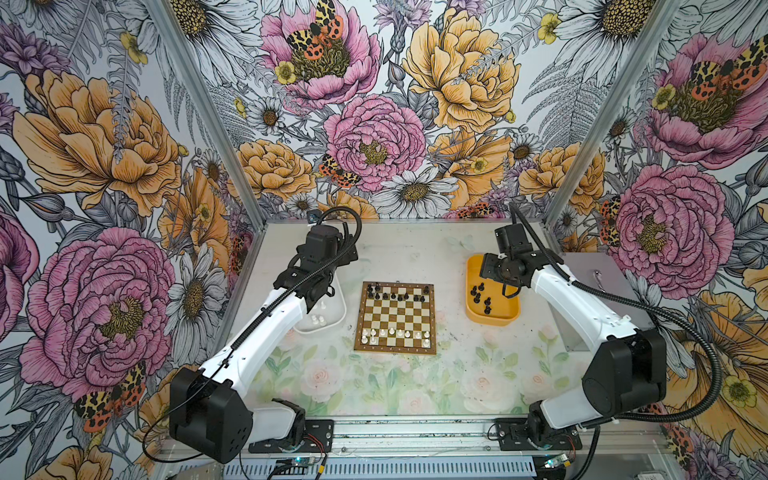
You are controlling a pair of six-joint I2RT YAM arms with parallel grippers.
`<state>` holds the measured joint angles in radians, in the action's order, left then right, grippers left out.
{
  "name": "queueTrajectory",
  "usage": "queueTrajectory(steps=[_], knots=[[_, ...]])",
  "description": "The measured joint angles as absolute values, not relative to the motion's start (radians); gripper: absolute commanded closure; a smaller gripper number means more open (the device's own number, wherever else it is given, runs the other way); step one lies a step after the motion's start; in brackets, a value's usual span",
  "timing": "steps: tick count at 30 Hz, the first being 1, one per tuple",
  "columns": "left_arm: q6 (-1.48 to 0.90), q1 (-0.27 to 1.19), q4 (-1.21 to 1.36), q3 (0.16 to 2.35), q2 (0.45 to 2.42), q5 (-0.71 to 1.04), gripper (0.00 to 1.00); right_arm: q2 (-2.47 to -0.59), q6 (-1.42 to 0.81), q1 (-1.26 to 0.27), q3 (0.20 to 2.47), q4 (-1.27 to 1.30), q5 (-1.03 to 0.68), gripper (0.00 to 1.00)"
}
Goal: Set up the chess pieces on the board
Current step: 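Move the right gripper over the yellow tub while the left arm rises over the chessboard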
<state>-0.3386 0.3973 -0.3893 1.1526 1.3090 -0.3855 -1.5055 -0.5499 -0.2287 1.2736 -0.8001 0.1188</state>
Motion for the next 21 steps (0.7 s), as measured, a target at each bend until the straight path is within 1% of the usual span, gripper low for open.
queueTrajectory(steps=[1, 3, 5, 7, 9, 11, 12, 13, 14, 16, 17, 21], knots=[[-0.342, 0.409, -0.399, 1.159, 1.314, -0.383, 0.01, -1.505, -0.554, -0.231, 1.274, -0.813, 0.107, 0.06], [-0.342, 0.429, -0.416, 1.18, 1.329, -0.374, 0.01, -1.506, -0.551, -0.231, 1.274, -0.838, 0.094, 0.11], [-0.343, 0.452, -0.43, 1.198, 1.343, -0.364, 0.01, -1.509, -0.552, -0.231, 1.274, -0.864, 0.084, 0.24], [-0.342, 0.485, -0.442, 1.206, 1.35, -0.343, 0.01, -1.514, -0.556, -0.231, 1.274, -0.886, 0.08, 0.3], [-0.34, 0.525, -0.448, 1.207, 1.354, -0.321, 0.01, -1.522, -0.556, -0.231, 1.274, -0.9, 0.073, 0.42], [-0.321, 0.575, -0.449, 1.207, 1.362, -0.297, 0.01, -1.534, -0.559, -0.231, 1.274, -0.91, 0.064, 0.48], [-0.306, 0.601, -0.45, 1.208, 1.369, -0.285, 0.01, -1.544, -0.561, -0.231, 1.274, -0.912, 0.057, 0.49], [-0.294, 0.623, -0.45, 1.208, 1.377, -0.274, 0.01, -1.555, -0.563, -0.231, 1.274, -0.914, 0.051, 0.47], [-0.279, 0.645, -0.45, 1.208, 1.385, -0.263, 0.01, -1.567, -0.567, -0.231, 1.274, -0.916, 0.046, 0.38], [-0.254, 0.678, -0.455, 1.209, 1.403, -0.237, 0.01, -1.589, -0.568, -0.231, 1.274, -0.92, 0.039, 0.07], [-0.242, 0.69, -0.458, 1.211, 1.412, -0.226, 0.01, -1.597, -0.568, -0.231, 1.274, -0.924, 0.036, 0.01], [-0.217, 0.7, -0.471, 1.222, 1.425, -0.207, 0.01, -1.602, -0.561, -0.237, 1.286, -0.941, 0.036, 0.0]])
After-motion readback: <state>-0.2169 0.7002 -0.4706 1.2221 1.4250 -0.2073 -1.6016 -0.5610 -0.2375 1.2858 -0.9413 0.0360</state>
